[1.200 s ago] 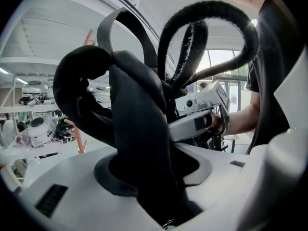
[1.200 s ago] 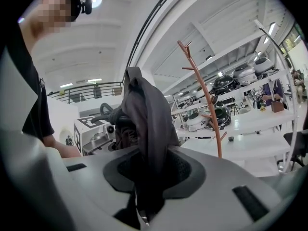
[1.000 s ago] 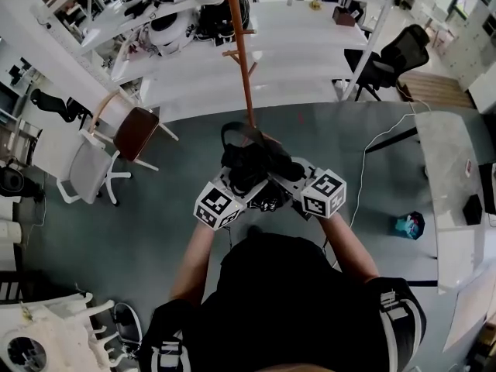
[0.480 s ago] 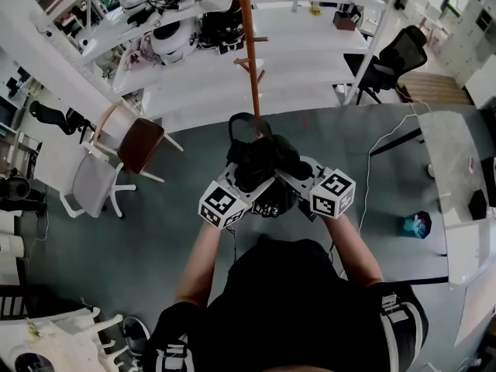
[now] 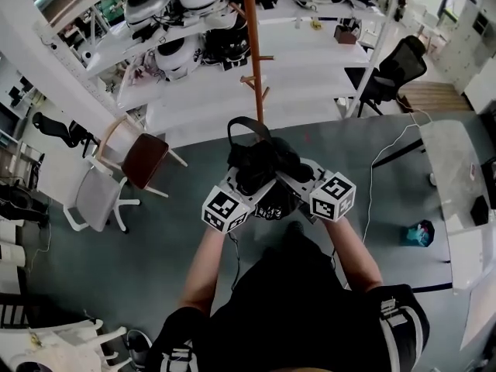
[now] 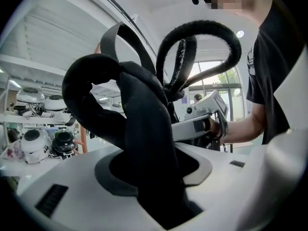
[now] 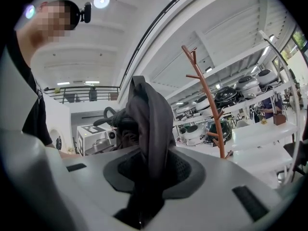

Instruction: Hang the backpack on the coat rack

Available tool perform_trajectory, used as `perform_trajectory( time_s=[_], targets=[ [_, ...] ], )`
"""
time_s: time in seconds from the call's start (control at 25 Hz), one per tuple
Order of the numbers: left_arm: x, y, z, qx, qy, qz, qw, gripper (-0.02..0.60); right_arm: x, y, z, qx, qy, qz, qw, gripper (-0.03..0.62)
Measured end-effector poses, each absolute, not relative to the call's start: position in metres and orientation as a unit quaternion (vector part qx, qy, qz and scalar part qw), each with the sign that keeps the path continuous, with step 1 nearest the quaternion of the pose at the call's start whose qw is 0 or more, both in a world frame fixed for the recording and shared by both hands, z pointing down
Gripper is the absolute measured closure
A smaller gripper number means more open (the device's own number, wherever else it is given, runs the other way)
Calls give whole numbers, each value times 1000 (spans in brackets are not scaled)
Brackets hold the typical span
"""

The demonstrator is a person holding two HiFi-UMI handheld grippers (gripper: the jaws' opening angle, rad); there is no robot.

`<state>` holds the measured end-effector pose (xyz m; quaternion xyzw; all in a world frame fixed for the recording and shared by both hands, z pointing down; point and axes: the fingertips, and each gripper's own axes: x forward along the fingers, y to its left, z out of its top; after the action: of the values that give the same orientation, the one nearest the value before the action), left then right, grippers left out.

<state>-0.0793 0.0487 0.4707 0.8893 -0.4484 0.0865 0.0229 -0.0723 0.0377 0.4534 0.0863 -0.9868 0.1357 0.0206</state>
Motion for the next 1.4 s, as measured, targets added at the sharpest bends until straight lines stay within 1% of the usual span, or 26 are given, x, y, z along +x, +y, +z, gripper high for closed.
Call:
perform_trajectory(
  time_s=[0.4,0.8,1.12,1.4],
  targets=[
    [-94,-5,452,894,-441,87,-1,367,-89,-15,436,62,-990,128,14,476],
    [-112,-73,422,882,-463,79,-38,368,-106,-84,407,20,-991,134,-17,477],
    [-124,-120,413,869,-487,67,-51,368,-118,-131,397,-9,-992,123,-28,477],
    [-137,-149,413,866,-494,69,-44,368,-131,-160,399,-14,-990,133,-33,477]
  ],
)
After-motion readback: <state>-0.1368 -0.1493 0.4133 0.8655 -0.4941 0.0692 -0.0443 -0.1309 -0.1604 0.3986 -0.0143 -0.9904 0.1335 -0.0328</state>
